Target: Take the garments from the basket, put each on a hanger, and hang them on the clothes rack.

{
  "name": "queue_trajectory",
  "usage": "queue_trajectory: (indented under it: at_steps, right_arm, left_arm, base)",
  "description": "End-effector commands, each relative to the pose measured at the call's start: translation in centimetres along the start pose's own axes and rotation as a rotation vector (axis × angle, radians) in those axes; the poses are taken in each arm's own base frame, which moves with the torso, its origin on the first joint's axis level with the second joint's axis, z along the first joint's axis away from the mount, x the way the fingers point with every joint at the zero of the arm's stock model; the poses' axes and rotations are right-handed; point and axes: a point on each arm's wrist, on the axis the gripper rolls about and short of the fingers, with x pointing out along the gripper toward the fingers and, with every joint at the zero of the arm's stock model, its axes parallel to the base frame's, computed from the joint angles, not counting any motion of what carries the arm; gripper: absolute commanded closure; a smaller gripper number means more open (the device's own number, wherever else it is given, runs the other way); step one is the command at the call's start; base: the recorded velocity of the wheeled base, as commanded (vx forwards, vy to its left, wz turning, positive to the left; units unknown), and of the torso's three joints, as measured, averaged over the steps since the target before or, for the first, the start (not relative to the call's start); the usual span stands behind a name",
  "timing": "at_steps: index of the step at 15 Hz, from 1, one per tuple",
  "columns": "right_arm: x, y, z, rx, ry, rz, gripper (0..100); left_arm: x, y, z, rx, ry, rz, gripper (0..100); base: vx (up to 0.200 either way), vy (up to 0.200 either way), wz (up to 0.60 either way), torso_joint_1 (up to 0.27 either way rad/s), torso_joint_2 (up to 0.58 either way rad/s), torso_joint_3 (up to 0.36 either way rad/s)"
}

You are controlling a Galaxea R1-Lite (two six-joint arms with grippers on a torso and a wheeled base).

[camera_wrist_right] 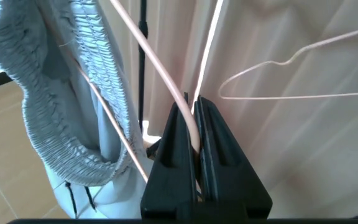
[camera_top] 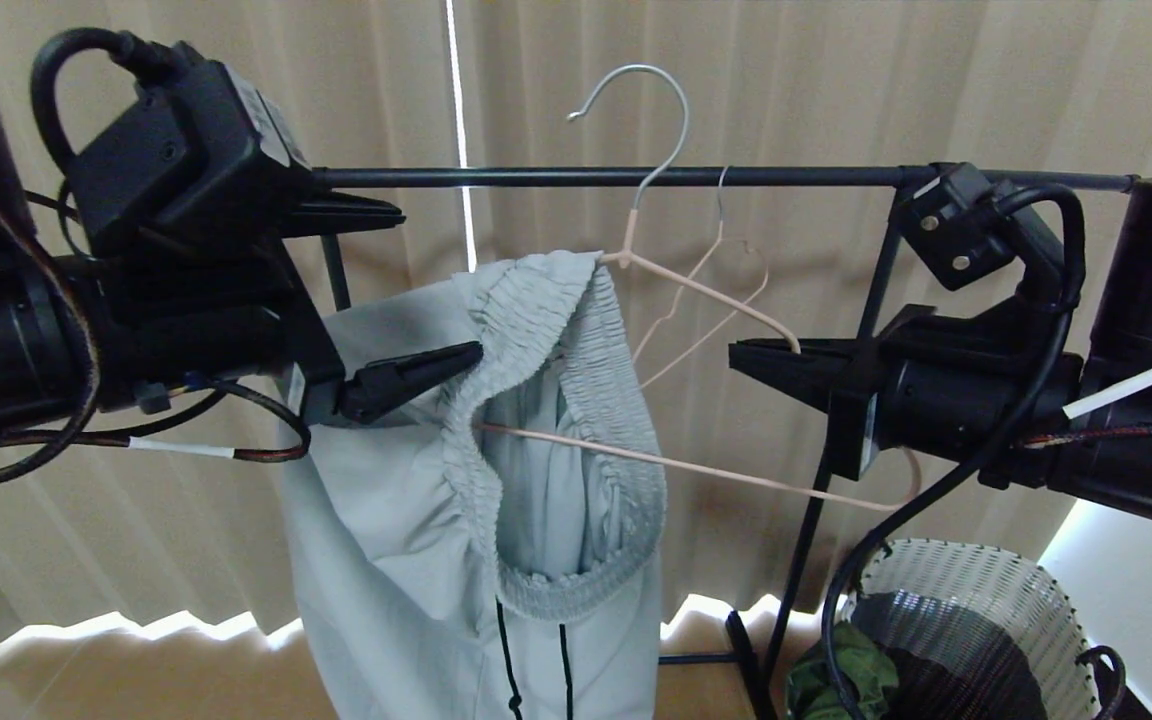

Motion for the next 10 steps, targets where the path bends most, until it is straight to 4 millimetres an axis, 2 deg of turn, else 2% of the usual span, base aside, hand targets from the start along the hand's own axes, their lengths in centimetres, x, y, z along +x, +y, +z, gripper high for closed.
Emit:
queue_trajectory:
  at_steps: [1,4,9,10]
  right_arm:
    - [-0.1,0.5,0.2,-0.005,-0.009,0.020,100]
    - [-0.4,1.4,0.3,-0.012,-0.015,0.053,100]
    - [-0.6,1.8,0.5,-0.029,-0.023,0.067,100]
    - [-0.6,1.9,0.4,-0.029,-0.022,0.071,100]
  left_arm:
    - [1.5,-0.2,-1.0,-0.012,0.032,-0.027,0]
    - [2.1,0.0,-1.3,-0.009,0.048,0.000,0]
    - [2.3,0.0,-1.4,-0.003,0.045,0.023,0]
    - [2.2,-0.1,-1.5,-0.004,0.047,0.021,100]
  base:
    - [0.000,0.000,0.00,0.000,0.00,0.000]
    - [0.000,0.000,0.00,0.000,0.00,0.000]
    - [0.000,0.000,0.00,0.000,0.00,0.000]
    - [0.000,0.000,0.00,0.000,0.00,0.000]
